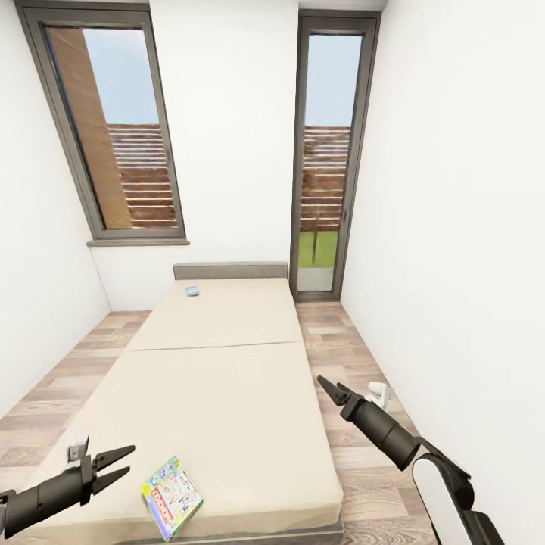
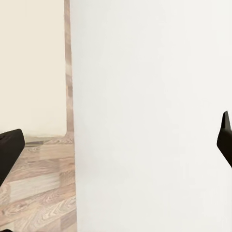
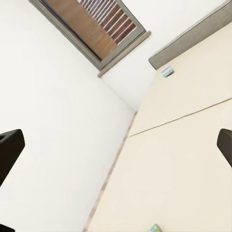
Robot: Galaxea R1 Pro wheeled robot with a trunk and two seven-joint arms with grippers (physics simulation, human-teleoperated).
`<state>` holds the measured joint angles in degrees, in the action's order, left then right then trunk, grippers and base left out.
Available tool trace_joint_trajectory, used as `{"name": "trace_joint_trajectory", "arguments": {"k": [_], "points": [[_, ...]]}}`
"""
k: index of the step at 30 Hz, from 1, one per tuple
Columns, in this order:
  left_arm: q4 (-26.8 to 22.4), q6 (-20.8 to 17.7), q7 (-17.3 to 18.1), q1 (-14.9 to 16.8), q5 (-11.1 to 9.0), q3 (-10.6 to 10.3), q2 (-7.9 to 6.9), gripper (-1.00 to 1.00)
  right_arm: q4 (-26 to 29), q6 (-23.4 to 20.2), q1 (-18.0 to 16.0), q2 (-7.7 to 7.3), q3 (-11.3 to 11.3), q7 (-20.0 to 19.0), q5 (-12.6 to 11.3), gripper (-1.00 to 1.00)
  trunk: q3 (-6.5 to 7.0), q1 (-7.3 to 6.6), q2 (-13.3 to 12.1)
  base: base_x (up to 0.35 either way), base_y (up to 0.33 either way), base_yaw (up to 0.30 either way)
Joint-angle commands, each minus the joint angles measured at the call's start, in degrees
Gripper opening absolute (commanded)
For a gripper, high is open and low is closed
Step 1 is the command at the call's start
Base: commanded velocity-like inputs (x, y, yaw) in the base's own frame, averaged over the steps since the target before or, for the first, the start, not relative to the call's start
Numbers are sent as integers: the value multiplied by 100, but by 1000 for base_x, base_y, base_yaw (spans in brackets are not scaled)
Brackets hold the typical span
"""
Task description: Put all the toys in the child's room - the three board games (two on the bed and one on the table), the two jigsaw puzzles on the table, and the tennis ball on the table - inside the toy box on the table in the child's room.
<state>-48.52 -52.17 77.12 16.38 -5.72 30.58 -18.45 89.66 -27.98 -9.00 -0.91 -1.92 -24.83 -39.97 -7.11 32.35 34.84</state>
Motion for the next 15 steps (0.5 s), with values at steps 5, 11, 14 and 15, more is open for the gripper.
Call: {"name": "trace_joint_trajectory", "arguments": {"k": [5,11,14,15], "points": [[49,-58,14,5,-15,8,-7,100,34,-72,0,-4,-10,-16,-73,100,-101,112,211,0,0,0],[61,-42,8,10,-7,9,-9,100,41,-82,0,-5,-10,-18,-78,100,-208,244,452,0,0,0],[62,-17,-5,12,-2,9,-9,100,42,-83,0,-5,-10,-18,-75,100,-262,310,572,0,0,0],[62,1,-15,13,-2,9,-9,100,42,-82,-1,-5,-10,-18,-75,100,-280,332,612,0,0,0]]}}
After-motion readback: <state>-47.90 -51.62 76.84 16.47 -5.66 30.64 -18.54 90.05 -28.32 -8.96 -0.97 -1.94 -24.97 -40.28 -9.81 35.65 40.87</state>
